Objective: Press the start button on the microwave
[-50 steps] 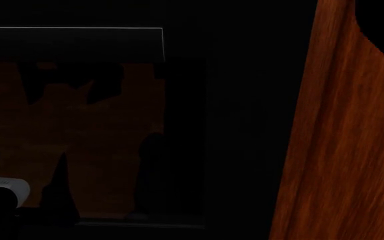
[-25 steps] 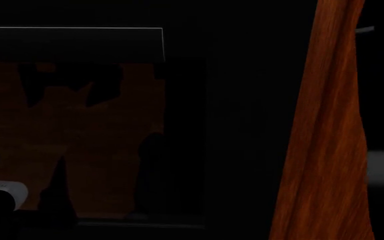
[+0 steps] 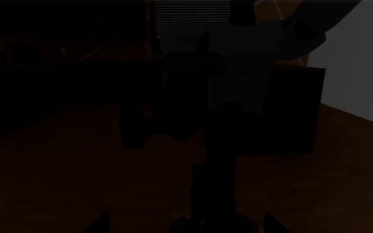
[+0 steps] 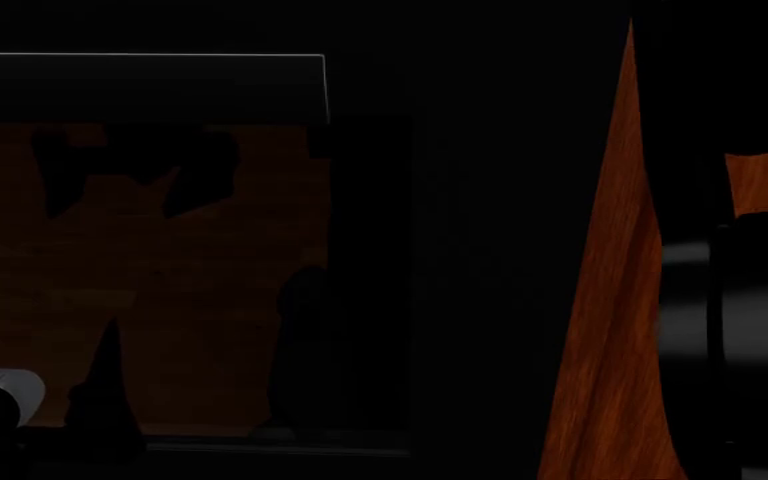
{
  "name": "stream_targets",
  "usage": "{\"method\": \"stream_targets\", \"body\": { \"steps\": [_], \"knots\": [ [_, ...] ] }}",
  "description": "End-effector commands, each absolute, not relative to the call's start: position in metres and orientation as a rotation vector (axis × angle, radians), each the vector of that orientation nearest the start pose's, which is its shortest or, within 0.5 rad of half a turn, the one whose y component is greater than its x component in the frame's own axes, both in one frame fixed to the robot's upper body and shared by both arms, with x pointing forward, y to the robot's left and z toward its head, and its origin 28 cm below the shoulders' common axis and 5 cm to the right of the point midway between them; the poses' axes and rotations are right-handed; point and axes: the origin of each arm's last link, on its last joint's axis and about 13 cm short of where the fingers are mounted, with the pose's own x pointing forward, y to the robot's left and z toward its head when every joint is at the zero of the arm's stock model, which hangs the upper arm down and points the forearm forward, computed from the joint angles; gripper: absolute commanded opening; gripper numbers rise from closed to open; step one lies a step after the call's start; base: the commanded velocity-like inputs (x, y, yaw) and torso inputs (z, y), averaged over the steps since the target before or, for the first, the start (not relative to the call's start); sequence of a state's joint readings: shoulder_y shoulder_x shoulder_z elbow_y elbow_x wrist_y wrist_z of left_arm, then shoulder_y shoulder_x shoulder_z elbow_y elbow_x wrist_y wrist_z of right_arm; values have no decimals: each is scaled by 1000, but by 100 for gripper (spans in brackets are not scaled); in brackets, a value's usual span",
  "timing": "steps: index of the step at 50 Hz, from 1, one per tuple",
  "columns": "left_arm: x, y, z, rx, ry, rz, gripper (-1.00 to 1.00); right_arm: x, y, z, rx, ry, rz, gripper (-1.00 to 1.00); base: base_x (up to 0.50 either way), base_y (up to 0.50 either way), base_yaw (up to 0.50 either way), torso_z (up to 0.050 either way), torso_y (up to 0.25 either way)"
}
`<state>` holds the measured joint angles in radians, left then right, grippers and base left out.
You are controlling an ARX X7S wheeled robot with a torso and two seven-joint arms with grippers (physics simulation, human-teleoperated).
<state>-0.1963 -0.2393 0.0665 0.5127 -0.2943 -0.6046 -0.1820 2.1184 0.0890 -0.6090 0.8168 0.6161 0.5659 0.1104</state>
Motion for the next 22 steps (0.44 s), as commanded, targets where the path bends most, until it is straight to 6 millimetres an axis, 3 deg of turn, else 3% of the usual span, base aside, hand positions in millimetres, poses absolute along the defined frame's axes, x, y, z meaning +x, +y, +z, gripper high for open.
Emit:
{"method": "stream_targets", "body": {
  "steps": [1, 22],
  "knots": [
    [229, 226, 121, 5, -67, -22, 100, 346, -58, 529, -165, -558, 183, -100, 15, 4, 8, 0, 0],
    [226, 226, 121, 9, -70, -15, 100, 351, -66, 514, -147, -447, 133, -100, 11, 3, 6, 3, 0]
  ]
}}
